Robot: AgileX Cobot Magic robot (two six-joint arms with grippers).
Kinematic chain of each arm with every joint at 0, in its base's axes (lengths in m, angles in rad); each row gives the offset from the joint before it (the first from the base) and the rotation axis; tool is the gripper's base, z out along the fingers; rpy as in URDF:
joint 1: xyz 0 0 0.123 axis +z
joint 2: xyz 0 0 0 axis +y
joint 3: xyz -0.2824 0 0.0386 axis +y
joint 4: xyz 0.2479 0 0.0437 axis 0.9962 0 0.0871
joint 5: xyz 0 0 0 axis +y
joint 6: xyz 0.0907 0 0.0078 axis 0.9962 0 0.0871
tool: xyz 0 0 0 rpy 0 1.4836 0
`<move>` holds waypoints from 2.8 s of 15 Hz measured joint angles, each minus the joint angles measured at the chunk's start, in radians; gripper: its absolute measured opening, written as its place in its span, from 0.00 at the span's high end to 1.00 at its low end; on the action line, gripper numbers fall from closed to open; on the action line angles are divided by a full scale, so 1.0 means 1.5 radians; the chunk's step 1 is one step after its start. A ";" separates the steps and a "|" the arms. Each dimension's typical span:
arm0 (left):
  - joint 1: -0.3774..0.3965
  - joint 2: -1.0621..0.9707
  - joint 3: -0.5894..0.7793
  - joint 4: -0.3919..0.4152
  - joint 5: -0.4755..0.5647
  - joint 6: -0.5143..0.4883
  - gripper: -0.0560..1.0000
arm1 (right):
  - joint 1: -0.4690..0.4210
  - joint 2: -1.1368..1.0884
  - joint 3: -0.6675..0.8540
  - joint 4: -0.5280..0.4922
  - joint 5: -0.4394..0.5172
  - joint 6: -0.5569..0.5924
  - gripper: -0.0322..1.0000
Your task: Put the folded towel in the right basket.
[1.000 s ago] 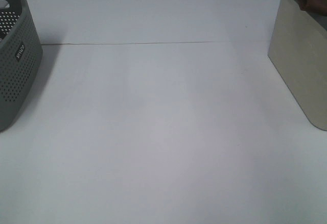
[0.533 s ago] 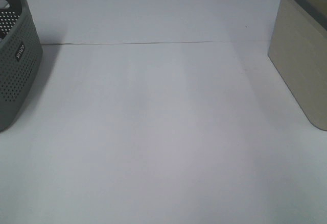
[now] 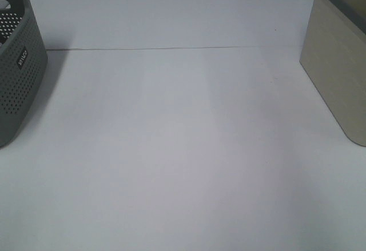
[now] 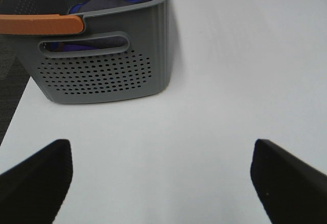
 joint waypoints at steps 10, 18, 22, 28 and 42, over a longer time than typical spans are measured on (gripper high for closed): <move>0.000 0.000 0.000 0.000 0.000 0.000 0.11 | 0.225 -0.183 0.167 -0.184 -0.001 0.069 0.02; 0.000 0.000 0.000 0.000 0.000 0.000 0.11 | 0.227 -0.507 0.636 -0.206 -0.001 0.089 0.02; 0.000 0.000 0.000 0.000 0.000 0.000 0.11 | 0.227 -0.674 0.799 -0.212 -0.001 0.101 0.02; 0.000 0.000 0.000 0.000 0.000 0.000 0.11 | 0.227 -0.991 0.983 -0.217 0.001 0.101 0.02; 0.000 0.000 0.000 0.000 0.000 0.000 0.11 | 0.227 -1.281 1.085 -0.229 -0.071 0.079 0.02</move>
